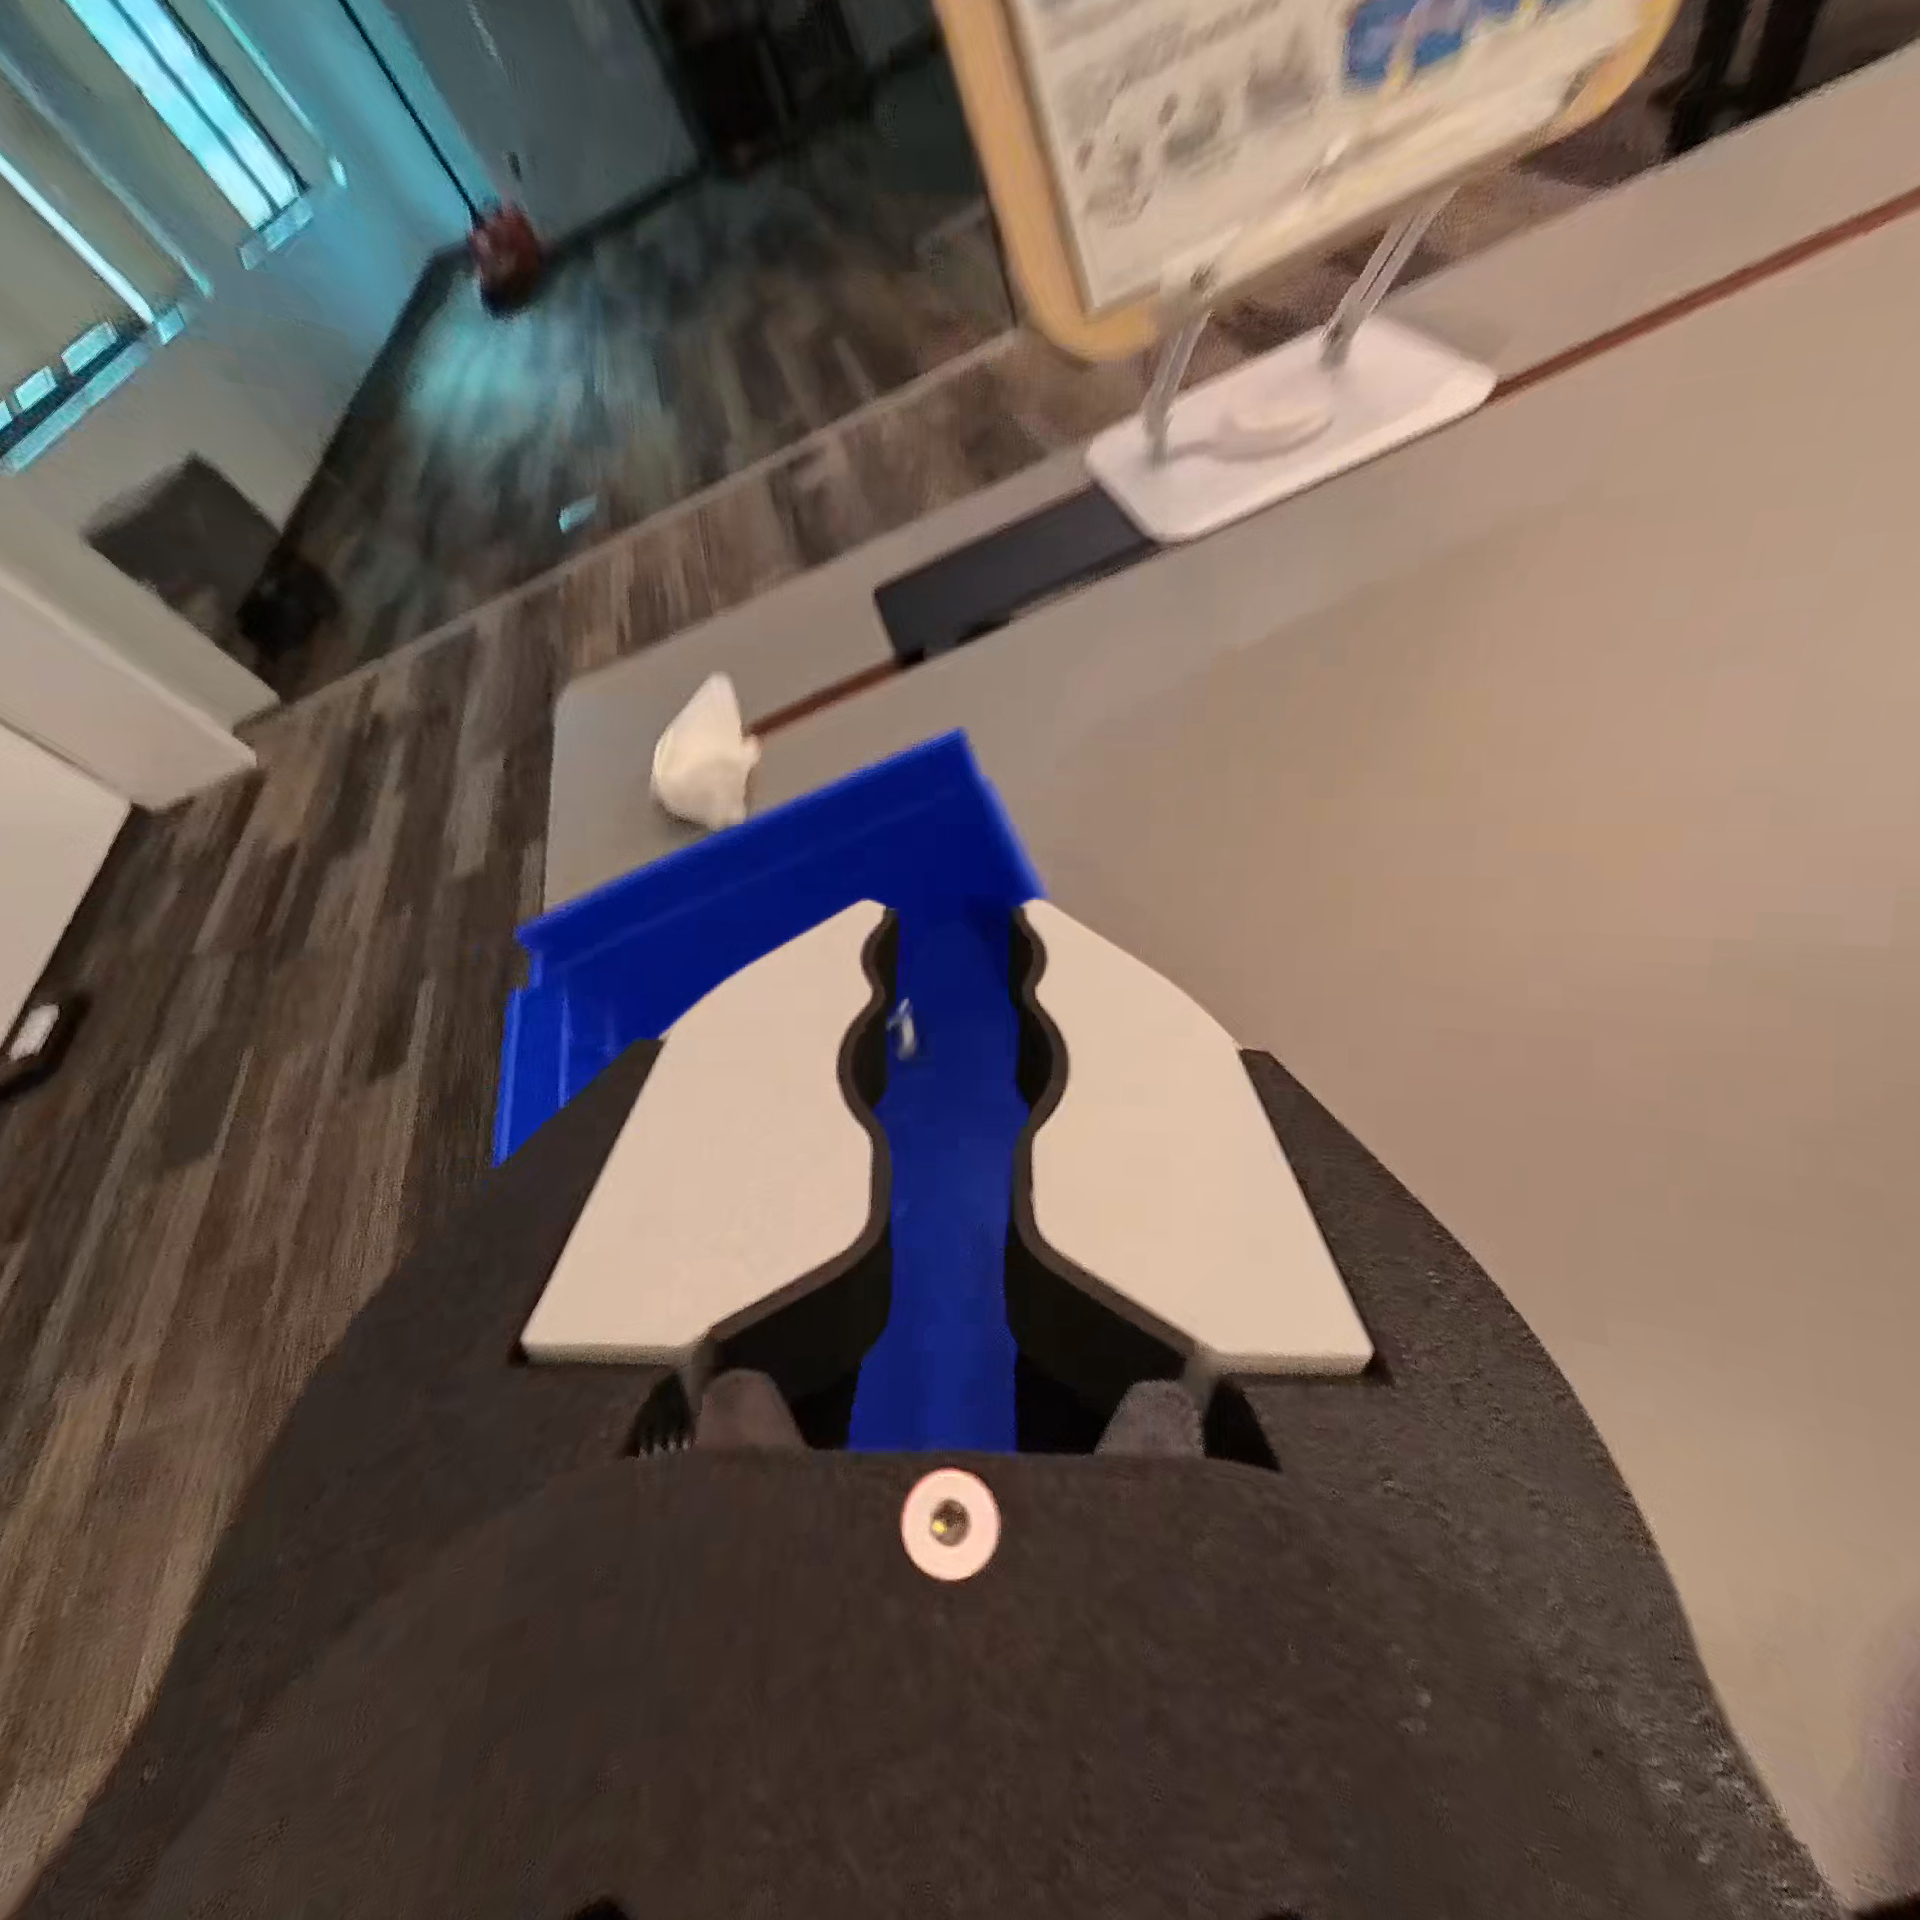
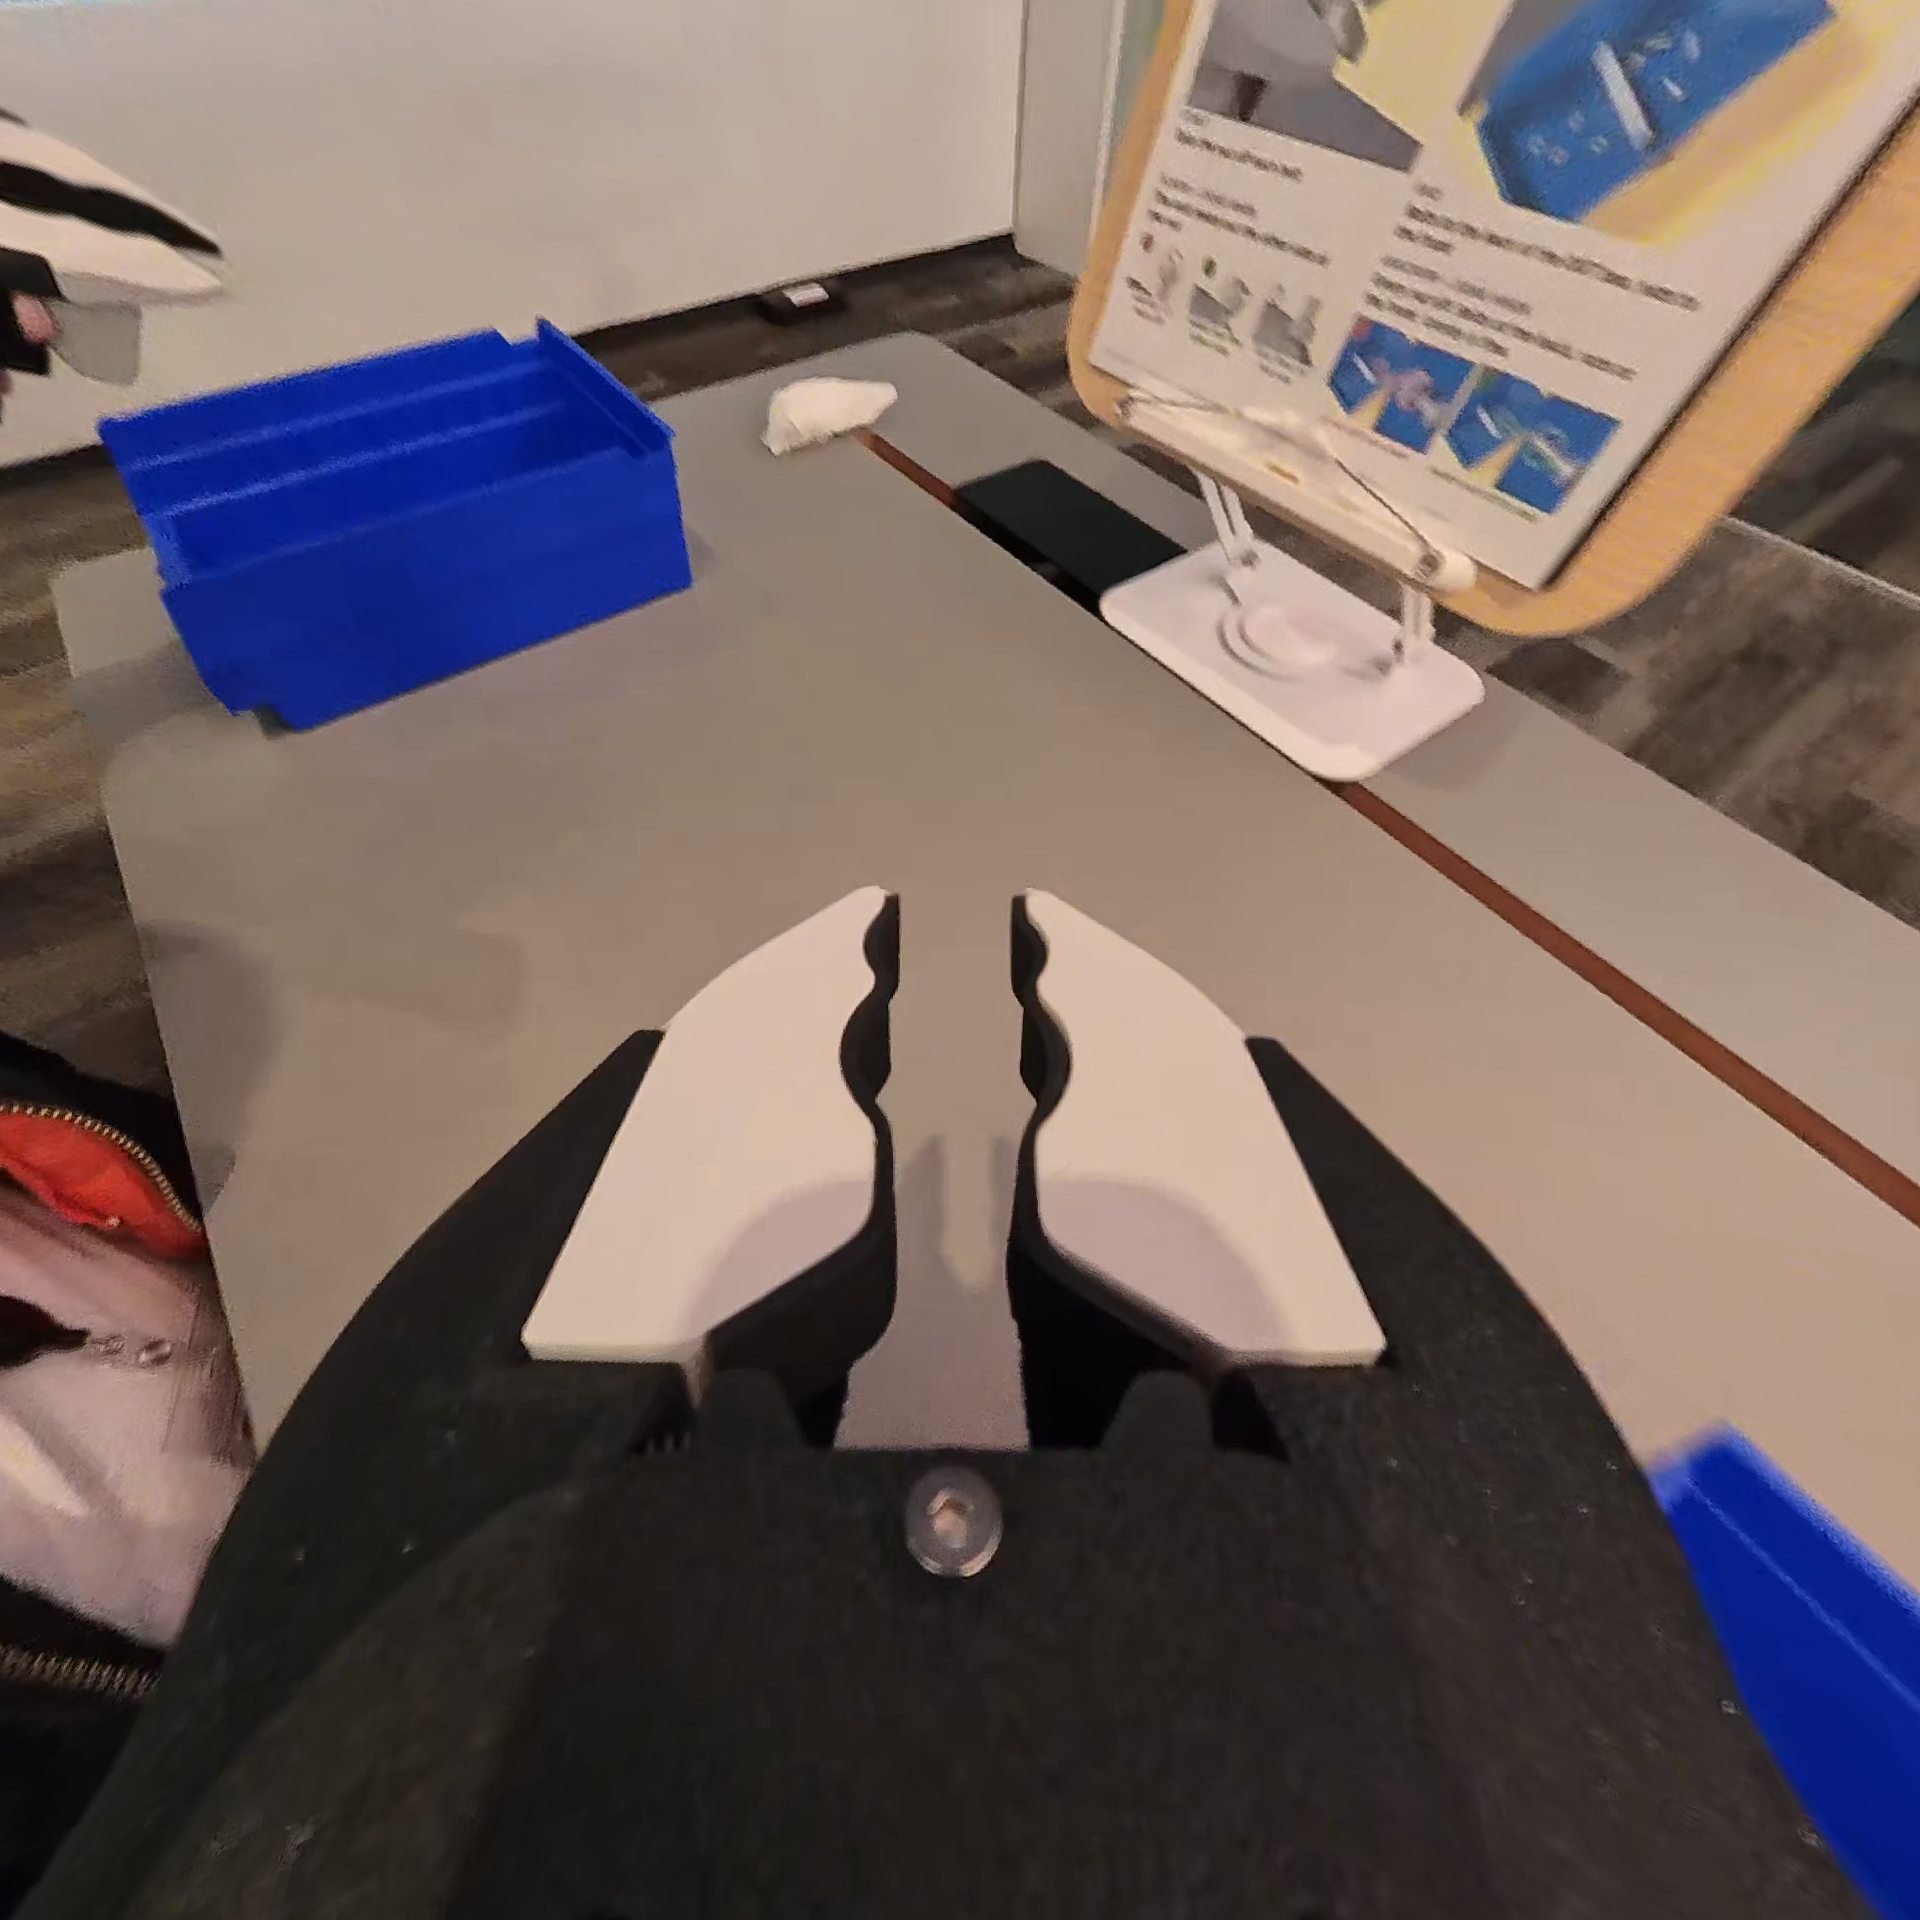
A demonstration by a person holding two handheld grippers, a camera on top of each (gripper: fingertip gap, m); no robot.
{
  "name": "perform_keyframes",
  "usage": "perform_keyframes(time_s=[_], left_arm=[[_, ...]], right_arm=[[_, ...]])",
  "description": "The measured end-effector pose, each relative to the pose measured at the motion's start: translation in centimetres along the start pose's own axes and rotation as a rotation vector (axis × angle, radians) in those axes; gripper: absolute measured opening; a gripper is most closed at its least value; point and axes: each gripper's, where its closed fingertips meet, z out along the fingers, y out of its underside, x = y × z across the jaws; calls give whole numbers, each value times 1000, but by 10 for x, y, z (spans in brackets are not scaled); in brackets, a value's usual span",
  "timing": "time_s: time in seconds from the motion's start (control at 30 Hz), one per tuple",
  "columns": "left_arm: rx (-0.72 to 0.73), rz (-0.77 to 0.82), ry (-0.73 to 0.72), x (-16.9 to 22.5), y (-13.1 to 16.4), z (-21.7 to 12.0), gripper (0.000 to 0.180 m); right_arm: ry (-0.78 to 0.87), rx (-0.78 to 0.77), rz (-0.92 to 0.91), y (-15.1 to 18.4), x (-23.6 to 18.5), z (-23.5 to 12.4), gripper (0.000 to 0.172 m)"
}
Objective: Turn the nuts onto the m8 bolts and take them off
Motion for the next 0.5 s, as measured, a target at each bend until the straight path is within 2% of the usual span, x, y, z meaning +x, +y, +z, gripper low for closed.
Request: perform_keyframes(time_s=[0.13,0.2,0.27,0.5], left_arm=[[-125,-50,43,-38,42,22,21],[-226,-97,107,-43,62,42,24],[-299,-135,152,-47,76,63,18],[-541,-32,220,-46,133,127,20]], right_arm=[[-47,3,-25,-1,-9,48,20],[-65,-25,-37,2,-13,69,20],[-79,-47,-52,2,-16,88,20],[-123,-73,-70,-1,-25,125,21]])
